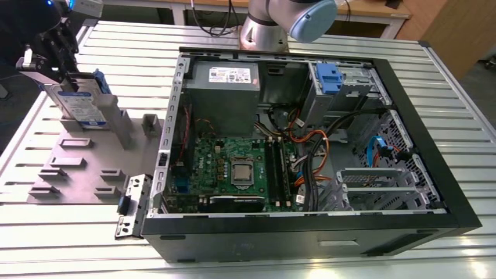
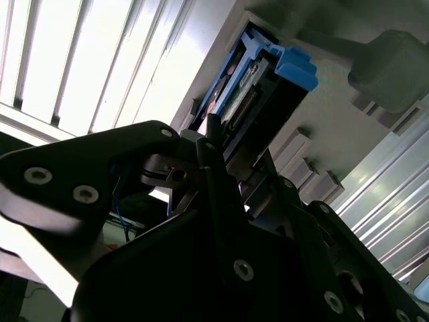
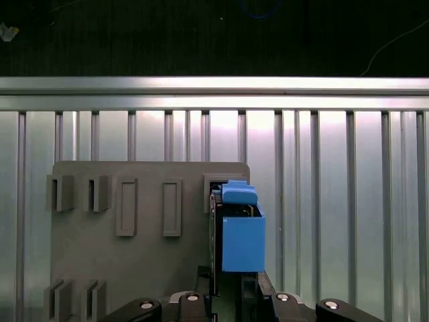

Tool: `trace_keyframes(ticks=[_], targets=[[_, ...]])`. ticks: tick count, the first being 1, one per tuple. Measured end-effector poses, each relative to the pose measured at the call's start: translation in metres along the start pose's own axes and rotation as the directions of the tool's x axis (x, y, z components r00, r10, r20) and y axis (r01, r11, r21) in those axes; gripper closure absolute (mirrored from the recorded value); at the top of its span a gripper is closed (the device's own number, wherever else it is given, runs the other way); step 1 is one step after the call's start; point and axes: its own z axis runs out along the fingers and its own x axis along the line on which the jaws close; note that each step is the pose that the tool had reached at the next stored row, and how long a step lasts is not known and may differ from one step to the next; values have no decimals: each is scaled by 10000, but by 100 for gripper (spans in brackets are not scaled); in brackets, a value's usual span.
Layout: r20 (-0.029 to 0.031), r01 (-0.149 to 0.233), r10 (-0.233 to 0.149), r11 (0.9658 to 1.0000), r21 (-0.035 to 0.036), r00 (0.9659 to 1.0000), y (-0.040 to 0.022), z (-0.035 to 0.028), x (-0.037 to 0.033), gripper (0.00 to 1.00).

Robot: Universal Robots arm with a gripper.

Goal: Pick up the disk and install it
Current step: 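Pick up the disk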

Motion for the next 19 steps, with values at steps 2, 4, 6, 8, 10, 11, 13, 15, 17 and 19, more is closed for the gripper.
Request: trace_keyframes(ticks=[2, 4, 6, 8, 10, 11, 13, 15, 17, 19], targets=[[0, 0, 0, 10000, -1, 10000, 0, 0, 0, 65], [-1, 0, 0, 10000, -2, 10000, 0, -5, 0, 65], [-1, -1, 1, 10000, -2, 10000, 0, -23, -1, 65], [-1, 0, 0, 10000, -1, 10000, 0, -57, -1, 65], [0, 0, 0, 10000, 0, 10000, 1, -92, -2, 65], [0, 0, 0, 10000, -1, 10000, 1, -110, -3, 65], [0, 0, 0, 10000, -1, 10000, 1, -140, -4, 65], [0, 1, -1, 10000, -1, 10000, 1, -170, -5, 65], [0, 1, -1, 10000, 0, 10000, 1, -200, -6, 65], [-1, 0, 0, 10000, -1, 10000, 1, -233, -7, 65]])
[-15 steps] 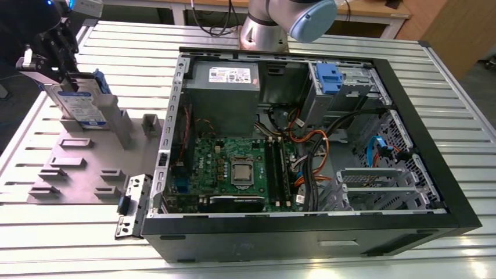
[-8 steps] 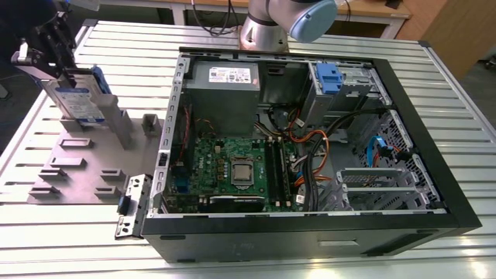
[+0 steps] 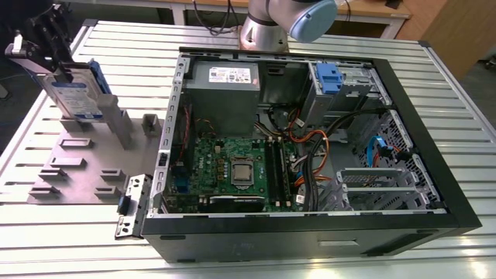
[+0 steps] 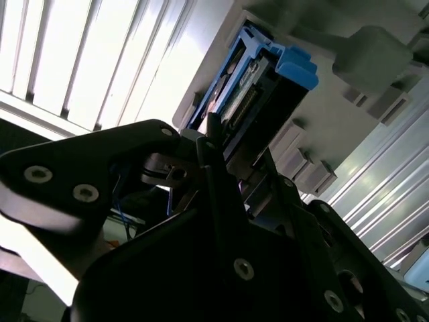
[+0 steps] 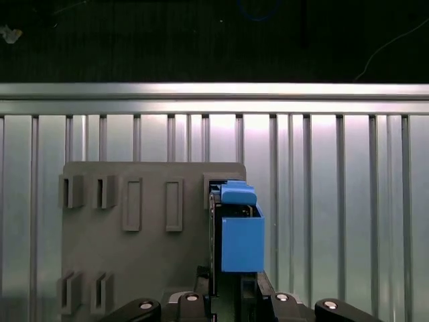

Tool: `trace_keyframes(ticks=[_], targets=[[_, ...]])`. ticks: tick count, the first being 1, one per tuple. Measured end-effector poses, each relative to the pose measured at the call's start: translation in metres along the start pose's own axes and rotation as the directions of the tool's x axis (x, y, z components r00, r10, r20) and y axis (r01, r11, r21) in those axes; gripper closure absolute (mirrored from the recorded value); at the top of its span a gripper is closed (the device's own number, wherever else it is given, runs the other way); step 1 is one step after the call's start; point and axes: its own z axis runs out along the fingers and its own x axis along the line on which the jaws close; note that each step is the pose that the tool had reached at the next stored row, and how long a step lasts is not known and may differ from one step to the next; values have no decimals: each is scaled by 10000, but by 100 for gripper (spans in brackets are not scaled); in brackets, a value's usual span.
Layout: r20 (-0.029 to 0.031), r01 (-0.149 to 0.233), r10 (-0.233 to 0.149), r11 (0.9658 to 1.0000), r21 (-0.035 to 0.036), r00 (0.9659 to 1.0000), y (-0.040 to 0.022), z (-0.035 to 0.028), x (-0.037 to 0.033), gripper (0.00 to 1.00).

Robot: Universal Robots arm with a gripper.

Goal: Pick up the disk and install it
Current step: 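Pick up the disk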

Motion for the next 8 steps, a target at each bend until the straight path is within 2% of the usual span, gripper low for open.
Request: trace_keyframes(ticks=[8], targets=[[-5, 0, 0, 10000, 2, 10000, 1, -175, -6, 65]])
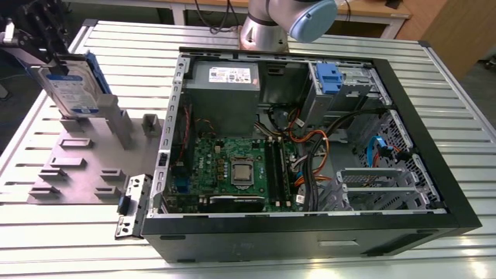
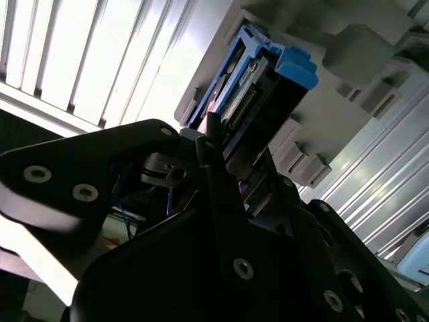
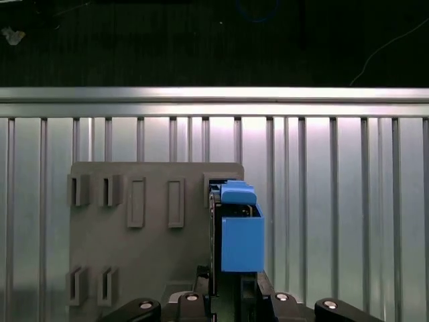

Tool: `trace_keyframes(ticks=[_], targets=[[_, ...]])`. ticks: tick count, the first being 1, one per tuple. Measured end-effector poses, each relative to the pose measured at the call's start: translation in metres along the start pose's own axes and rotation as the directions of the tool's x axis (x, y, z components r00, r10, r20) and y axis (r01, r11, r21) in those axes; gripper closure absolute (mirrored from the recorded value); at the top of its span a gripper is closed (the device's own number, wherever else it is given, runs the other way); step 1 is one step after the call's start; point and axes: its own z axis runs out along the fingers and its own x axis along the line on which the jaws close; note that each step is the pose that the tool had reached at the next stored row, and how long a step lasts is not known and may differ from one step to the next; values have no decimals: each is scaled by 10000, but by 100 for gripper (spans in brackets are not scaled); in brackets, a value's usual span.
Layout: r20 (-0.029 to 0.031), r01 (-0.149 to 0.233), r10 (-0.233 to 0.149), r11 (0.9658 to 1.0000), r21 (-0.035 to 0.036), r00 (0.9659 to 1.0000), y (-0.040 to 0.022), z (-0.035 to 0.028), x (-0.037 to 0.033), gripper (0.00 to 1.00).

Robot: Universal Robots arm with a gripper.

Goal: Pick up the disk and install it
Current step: 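Pick up the disk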

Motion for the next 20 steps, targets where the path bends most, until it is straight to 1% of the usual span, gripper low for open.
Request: trace_keyframes(ticks=[3, 5, 14, 17, 20], targets=[[-3, -1, 1, 10000, -2, 10000, 0, -67, -2, 65], [-4, 0, 0, 10000, -2, 10000, 1, -97, -3, 65], [-4, 0, 0, 10000, -2, 10000, 1, -105, -3, 65], [-4, -1, 1, 10000, -1, 10000, 1, -139, -4, 65], [-4, 0, 0, 10000, -2, 10000, 1, -200, -5, 65]])
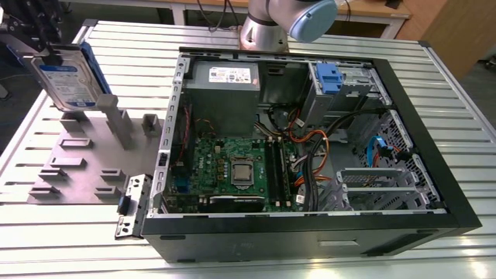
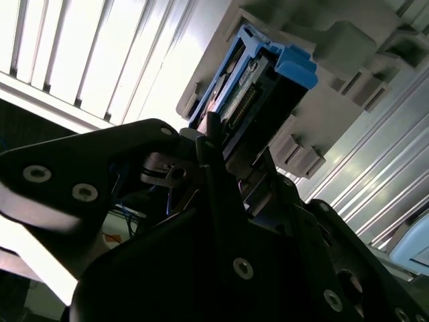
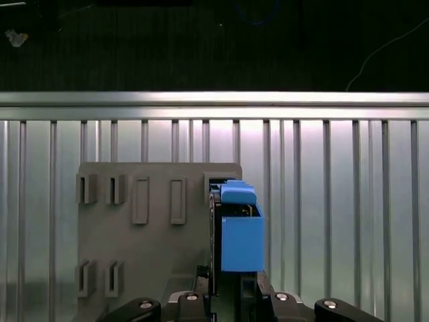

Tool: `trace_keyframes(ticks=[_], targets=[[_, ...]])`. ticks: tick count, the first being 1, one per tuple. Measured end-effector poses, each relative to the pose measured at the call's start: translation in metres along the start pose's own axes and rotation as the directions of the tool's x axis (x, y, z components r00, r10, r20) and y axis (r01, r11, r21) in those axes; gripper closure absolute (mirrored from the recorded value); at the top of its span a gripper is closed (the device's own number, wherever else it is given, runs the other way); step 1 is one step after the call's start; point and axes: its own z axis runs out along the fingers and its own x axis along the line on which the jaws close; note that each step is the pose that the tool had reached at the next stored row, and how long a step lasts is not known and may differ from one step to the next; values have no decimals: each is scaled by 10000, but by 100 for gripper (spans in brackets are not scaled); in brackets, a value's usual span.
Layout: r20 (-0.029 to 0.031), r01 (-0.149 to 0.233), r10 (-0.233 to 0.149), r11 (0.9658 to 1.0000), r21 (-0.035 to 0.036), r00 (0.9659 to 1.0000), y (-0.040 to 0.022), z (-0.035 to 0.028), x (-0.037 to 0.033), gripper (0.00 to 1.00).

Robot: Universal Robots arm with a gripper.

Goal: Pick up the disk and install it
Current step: 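Pick up the disk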

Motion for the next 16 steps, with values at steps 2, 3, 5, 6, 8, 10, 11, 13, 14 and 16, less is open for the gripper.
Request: trace_keyframes(ticks=[2, 3, 5, 6, 8, 10, 11, 13, 14, 16], targets=[[0, 0, 0, 10000, 0, 10000, 0, -52, -2, 65], [0, 0, 0, 10000, 0, 10000, 1, -82, -2, 65], [0, -1, 1, 10000, 1, 10000, 1, -145, -4, 65], [0, 0, 0, 10000, 1, 10000, 1, -178, -5, 65], [0, 0, 0, 10000, 0, 10000, 2, -246, -6, 65], [0, 0, 0, 10000, 1, 10000, 2, -311, -8, 65], [0, 0, 0, 10000, -1, 10000, 2, -342, -9, 65], [0, 0, 0, 10000, 0, 10000, 2, -401, -10, 65], [0, 0, 0, 10000, 1, 10000, 3, -426, -11, 65], [0, 0, 0, 10000, 0, 10000, 3, -469, -12, 65]])
